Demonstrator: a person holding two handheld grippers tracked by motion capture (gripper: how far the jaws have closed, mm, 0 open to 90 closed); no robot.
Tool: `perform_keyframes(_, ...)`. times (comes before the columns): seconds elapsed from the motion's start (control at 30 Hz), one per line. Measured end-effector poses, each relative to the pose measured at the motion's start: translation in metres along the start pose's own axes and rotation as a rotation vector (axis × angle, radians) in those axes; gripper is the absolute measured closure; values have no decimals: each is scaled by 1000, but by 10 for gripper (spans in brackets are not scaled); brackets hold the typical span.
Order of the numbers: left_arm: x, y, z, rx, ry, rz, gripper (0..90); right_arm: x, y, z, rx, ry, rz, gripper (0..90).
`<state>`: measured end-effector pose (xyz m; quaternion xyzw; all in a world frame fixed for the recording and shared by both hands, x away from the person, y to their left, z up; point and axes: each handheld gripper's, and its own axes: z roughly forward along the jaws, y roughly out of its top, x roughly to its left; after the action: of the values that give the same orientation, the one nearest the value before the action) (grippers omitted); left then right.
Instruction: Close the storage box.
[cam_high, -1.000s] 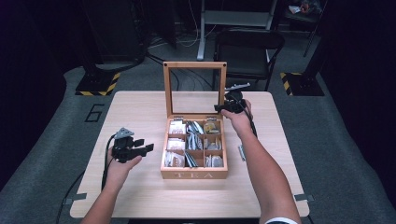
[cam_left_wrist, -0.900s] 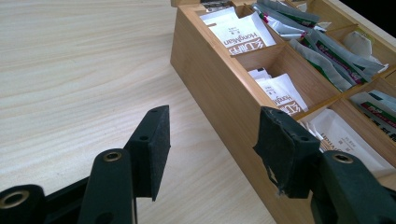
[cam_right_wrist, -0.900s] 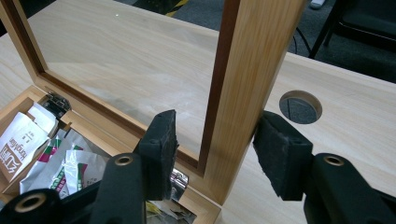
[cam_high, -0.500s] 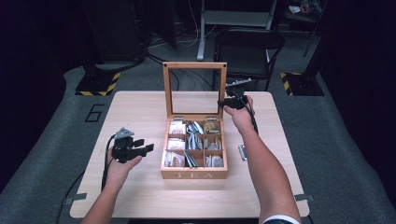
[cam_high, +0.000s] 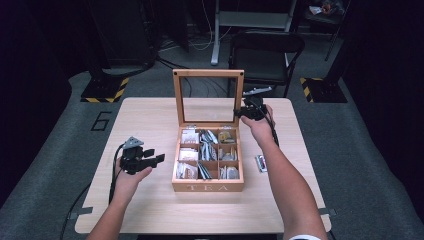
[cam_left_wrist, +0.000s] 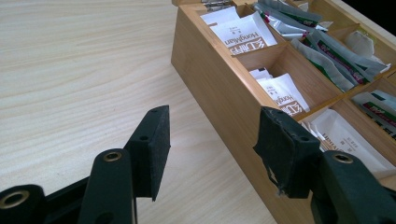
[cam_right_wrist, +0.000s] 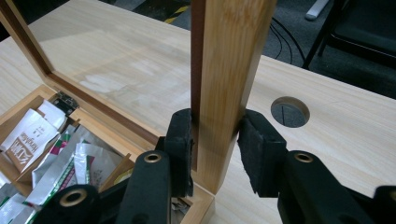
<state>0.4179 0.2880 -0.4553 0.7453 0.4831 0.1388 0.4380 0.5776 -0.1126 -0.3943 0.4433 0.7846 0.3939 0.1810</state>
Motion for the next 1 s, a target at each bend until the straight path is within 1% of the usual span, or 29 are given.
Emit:
perform_keyframes(0.07, 0, 1, 1, 5, -2, 12, 445, 2, -1, -3, 1, 2, -3, 648)
perform_keyframes(0.1, -1, 1, 2, 8, -3, 15, 444, 2, -2, -4, -4, 3, -16, 647)
perform_keyframes(0.13, 0, 2, 3, 1, 2, 28, 445, 3, -3, -5, -5, 5, -15, 647)
perform_keyframes(0.17, 0, 3, 3, 3, -5, 20, 445, 4, -3, -7, -4, 9, -7, 646)
perform_keyframes(0.2, 1, 4, 3, 2, -10, 19, 445, 5, -4, -8, -3, 8, -15, 646)
perform_keyframes(0.23, 1, 5, 3, -1, -10, 19, 445, 6, -5, -9, -4, 12, -10, 645)
perform_keyframes(0.27, 1, 7, 2, -1, -14, 9, 445, 6, -6, -10, -13, 16, -10, 643)
perform_keyframes(0.33, 1, 10, 2, -11, -18, 3, 447, 7, -9, -11, -31, 23, -5, 642)
perform_keyframes(0.37, 1, 12, 1, -10, -21, 5, 448, 7, -11, -12, -37, 24, -5, 641)
perform_keyframes(0.4, 1, 14, 2, -13, -23, 5, 448, 7, -12, -13, -38, 21, -18, 641)
perform_keyframes(0.47, 0, 20, 2, -6, -24, 14, 449, 9, -14, -14, -45, 23, -17, 640)
perform_keyframes(0.53, -1, 27, 1, -10, -23, 32, 450, 9, -15, -15, -50, 25, -20, 639)
perform_keyframes(0.6, -2, 36, -1, -9, -25, 36, 451, 9, -16, -16, -57, 28, -12, 638)
perform_keyframes(0.67, -3, 46, -2, -24, -29, 34, 451, 9, -18, -16, -65, 27, -14, 636)
perform_keyframes(0.73, -4, 55, -3, -35, -31, 37, 452, 10, -19, -17, -70, 34, 2, 634)
perform_keyframes(0.77, -6, 59, -2, -33, -33, 32, 452, 9, -20, -17, -73, 34, -7, 633)
perform_keyframes(0.8, -6, 63, -2, -36, -31, 47, 452, 10, -21, -17, -74, 38, 2, 632)
perform_keyframes(0.83, -7, 67, -1, -42, -31, 40, 452, 10, -21, -18, -70, 41, 8, 631)
perform_keyframes(0.9, -8, 75, -1, -46, -33, 43, 452, 10, -22, -19, -67, 46, 7, 629)
perform_keyframes(0.93, -9, 78, 0, -50, -36, 43, 453, 10, -22, -19, -66, 45, -6, 628)
perform_keyframes(0.97, -10, 82, 0, -54, -36, 47, 453, 10, -22, -20, -63, 46, -13, 627)
perform_keyframes(1.0, -11, 86, 0, -52, -33, 69, 453, 10, -22, -20, -62, 47, -12, 627)
